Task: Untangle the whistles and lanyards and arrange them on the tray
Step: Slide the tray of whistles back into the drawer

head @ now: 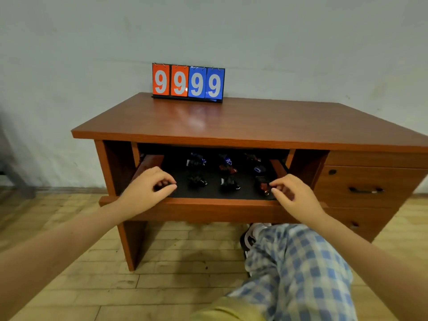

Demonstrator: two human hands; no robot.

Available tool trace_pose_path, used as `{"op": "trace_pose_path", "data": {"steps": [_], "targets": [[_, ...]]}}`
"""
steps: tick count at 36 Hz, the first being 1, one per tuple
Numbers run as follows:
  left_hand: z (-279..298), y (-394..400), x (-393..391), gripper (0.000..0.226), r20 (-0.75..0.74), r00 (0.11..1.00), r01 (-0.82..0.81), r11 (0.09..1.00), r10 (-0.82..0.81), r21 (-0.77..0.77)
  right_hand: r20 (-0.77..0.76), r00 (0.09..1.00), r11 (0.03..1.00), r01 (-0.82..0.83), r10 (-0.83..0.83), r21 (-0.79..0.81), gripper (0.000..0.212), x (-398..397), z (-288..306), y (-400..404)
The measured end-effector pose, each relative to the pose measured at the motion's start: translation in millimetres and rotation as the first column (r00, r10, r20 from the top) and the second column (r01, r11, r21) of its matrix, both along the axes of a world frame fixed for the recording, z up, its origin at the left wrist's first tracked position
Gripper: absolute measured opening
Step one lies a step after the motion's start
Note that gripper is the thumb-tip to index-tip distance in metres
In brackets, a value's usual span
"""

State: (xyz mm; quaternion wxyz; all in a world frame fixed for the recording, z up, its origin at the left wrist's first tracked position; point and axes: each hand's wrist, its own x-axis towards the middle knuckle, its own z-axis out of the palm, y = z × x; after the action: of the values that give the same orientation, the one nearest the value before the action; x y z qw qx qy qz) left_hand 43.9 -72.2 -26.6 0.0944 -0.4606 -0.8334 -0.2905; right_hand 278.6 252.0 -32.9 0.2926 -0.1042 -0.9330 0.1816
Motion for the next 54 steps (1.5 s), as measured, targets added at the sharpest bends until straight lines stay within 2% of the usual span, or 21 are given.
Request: {"op": "trace_pose_path", "data": {"steps": [3,5,8,12,16,20,23,26,29,32,37,41,46,50,54], "targets": [[-5.1,-3.9,6.1,0.051,-0.078,0.991,0.095,0.979,-0.111,-0.182,0.057,0.995,0.993,-0.082,0.077,0.08,0.023,7.2,-6.7,-3.2],[-4.9,-3.4,7.3,0.062,-0.094,0.99,0.086,0.976,-0.107,-0.2,0.033,0.997,0.993,-0.074,0.072,0.089,0.026,8.3,-8.4,-4.2],[-5.7,-1.8,8.9,0.056,-0.08,0.993,0.07,0.982,-0.085,-0.175,0.018,0.998,0.994,-0.059,0.058,0.087,0.027,7.3,-11.0,-3.7],[-5.7,1.7,18.4,0.034,-0.043,0.999,-0.025,0.988,0.019,-0.151,0.02,0.999,0.994,-0.048,0.046,0.097,0.032,2.0,-9.2,-1.4],[-3.8,12.0,27.7,0.035,0.022,0.985,-0.167,0.978,0.171,-0.126,0.082,0.996,0.978,0.021,-0.039,0.209,0.03,-9.5,-4.7,0.9],[2.7,23.6,35.2,0.035,-0.058,0.93,-0.365,0.928,0.362,-0.068,0.096,0.977,0.939,0.154,-0.191,0.306,0.028,-18.8,1.8,-6.9],[9.5,31.7,36.4,0.04,-0.003,0.892,-0.449,0.884,0.453,-0.131,0.147,0.925,0.925,0.316,-0.35,0.213,0.042,-25.4,3.0,-17.2],[8.5,39.4,28.1,0.055,0.123,0.858,-0.47,0.859,0.499,-0.206,0.25,0.872,0.906,0.42,-0.42,0.058,0.057,-35.0,1.8,-18.8],[0.7,44.8,15.3,0.053,0.337,0.823,-0.402,0.888,0.457,-0.223,0.28,0.863,0.885,0.458,-0.421,-0.082,0.062,-44.2,-2.1,-18.6],[-4.9,53.1,-0.2,0.046,0.478,0.788,-0.359,0.92,0.388,-0.155,0.254,0.862,0.857,0.487,-0.439,-0.171,0.06,-57.1,-5.3,-16.9],[-7.5,74.3,-25.1,0.043,0.486,0.791,-0.369,0.923,0.371,-0.104,0.219,0.891,0.823,0.452,-0.397,-0.345,0.055,-83.6,-9.5,-3.3],[-9.6,87.8,-49.8,0.04,0.524,0.773,-0.373,0.924,0.358,-0.082,0.213,0.894,0.818,0.447,-0.394,-0.361,0.053,-107.0,-9.2,11.2],[-11.4,106.8,-78.6,0.038,0.598,0.734,-0.376,0.926,0.322,-0.037,0.232,0.888,0.809,0.457,-0.396,-0.369,0.038,-137.5,-9.1,27.4],[-15.9,109.6,-85.5,0.037,0.519,0.778,-0.378,0.924,0.353,-0.061,0.185,0.882,0.83,0.471,-0.434,-0.299,0.04,-144.7,-15.7,30.5],[-21.4,106.5,-83.5,0.038,0.501,0.8,-0.373,0.928,0.33,-0.014,0.106,0.908,0.855,0.417,-0.405,-0.308,0.039,-141.2,-29.3,34.1]]}}
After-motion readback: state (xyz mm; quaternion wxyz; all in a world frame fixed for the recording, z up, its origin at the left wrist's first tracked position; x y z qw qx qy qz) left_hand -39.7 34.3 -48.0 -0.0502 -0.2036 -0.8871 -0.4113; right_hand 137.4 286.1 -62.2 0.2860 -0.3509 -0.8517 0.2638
